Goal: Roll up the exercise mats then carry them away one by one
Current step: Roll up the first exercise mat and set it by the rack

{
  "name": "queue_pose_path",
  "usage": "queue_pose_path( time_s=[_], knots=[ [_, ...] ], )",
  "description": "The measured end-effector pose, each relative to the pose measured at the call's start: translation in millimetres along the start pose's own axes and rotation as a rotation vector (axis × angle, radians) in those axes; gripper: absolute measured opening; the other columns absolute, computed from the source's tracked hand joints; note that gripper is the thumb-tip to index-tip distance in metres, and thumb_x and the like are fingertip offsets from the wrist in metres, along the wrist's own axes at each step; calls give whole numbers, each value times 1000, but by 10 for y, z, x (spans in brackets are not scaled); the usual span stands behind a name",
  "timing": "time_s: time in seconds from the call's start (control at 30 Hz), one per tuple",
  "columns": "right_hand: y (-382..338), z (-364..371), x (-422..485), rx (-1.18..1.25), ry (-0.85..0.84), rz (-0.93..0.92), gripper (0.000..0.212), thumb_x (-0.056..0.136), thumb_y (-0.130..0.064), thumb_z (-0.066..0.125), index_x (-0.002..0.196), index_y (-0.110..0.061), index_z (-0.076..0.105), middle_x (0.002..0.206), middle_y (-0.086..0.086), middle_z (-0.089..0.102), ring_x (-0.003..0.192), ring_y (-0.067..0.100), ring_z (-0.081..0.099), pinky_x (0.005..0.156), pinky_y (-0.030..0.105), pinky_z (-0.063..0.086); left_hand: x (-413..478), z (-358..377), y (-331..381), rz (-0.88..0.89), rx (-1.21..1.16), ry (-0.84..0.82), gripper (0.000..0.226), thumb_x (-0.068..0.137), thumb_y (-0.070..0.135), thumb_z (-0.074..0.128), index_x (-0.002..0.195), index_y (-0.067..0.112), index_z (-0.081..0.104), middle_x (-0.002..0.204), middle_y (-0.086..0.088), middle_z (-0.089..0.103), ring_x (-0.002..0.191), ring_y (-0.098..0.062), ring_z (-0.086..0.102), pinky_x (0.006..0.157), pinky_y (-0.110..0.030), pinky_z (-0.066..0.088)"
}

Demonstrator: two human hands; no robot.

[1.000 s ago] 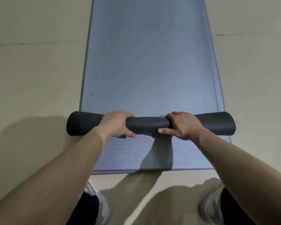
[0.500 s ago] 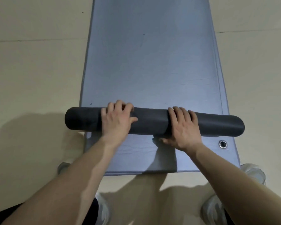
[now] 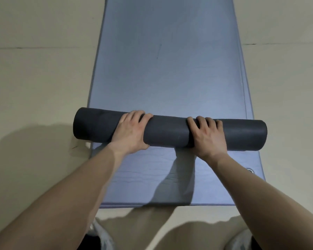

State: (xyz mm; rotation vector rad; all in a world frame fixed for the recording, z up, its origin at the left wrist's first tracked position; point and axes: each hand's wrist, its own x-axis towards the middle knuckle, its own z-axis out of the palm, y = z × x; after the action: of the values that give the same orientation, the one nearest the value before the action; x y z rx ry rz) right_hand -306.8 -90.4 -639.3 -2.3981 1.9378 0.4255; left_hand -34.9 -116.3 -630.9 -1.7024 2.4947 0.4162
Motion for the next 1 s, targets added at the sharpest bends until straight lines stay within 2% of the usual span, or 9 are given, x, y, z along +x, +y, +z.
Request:
queue_pose_path(
  time_s=[0.17,0.27,0.43,0.5,0.63,0.77,0.83,0.93,1.0],
  knots=[
    [35,-400,-264,199,-342,-65,85,61,-55,81,136,-37,44,116,-4,63,101,27,63,90,40,50,-157,-475,139,-90,-100,-425,99,53,56,87,140,39,43,128,12,55,113,-20,59,93,-37,49],
    [43,-509,-458,354,-558,-87,88,60,-53,87,139,-40,49,121,-8,67,101,21,60,93,37,51,-289,-489,195,-116,-169,-700,104,50,59,90,143,40,46,132,11,59,116,-20,58,98,-38,49],
    [-257,-173,-1141,180,-171,61,111,65,-63,85,153,-22,32,141,8,52,131,36,47,115,62,30,-291,-496,151,-139,-295,-810,100,50,62,89,140,41,54,135,9,62,116,-19,59,106,-42,47],
    [-303,-137,-1213,229,-137,66,99,71,-75,75,149,-24,40,140,8,54,129,36,49,112,60,32,-386,-541,198,-159,-261,-720,92,57,64,87,140,41,54,137,9,62,119,-21,58,105,-44,46],
    [62,-470,-603,363,-364,0,89,85,-79,57,157,-32,32,150,4,50,138,31,44,115,51,29,-900,-404,461,-254,42,26,57,95,58,55,143,28,50,145,-5,52,131,-30,46,110,-43,33],
    [-8,-469,-407,382,-165,46,75,89,-70,58,147,-24,45,146,9,49,138,34,41,117,54,24,-883,-139,470,-177,47,-151,109,84,81,47,162,24,-4,169,-12,-13,154,-39,-15,121,-56,-8],
    [-195,-246,-634,317,5,78,81,88,-70,50,149,-17,44,154,15,43,144,41,38,120,59,18,-641,-82,326,-143,60,-203,130,71,86,60,160,25,-13,169,-10,-18,152,-38,-22,123,-56,-9],
    [-247,-28,-632,152,-99,50,123,79,-65,72,165,-15,-1,172,19,0,159,40,-3,123,60,-6,-253,-101,168,-116,61,-223,142,62,83,71,160,25,-12,170,-6,-11,154,-35,-17,122,-50,-8],
    [-177,-24,-388,143,-101,55,122,79,-43,80,165,-16,-3,172,18,3,159,39,-1,125,59,0,-85,-103,99,-75,86,-184,146,59,81,75,161,20,-10,170,-5,-8,156,-35,-10,125,-49,-1]
  ],
)
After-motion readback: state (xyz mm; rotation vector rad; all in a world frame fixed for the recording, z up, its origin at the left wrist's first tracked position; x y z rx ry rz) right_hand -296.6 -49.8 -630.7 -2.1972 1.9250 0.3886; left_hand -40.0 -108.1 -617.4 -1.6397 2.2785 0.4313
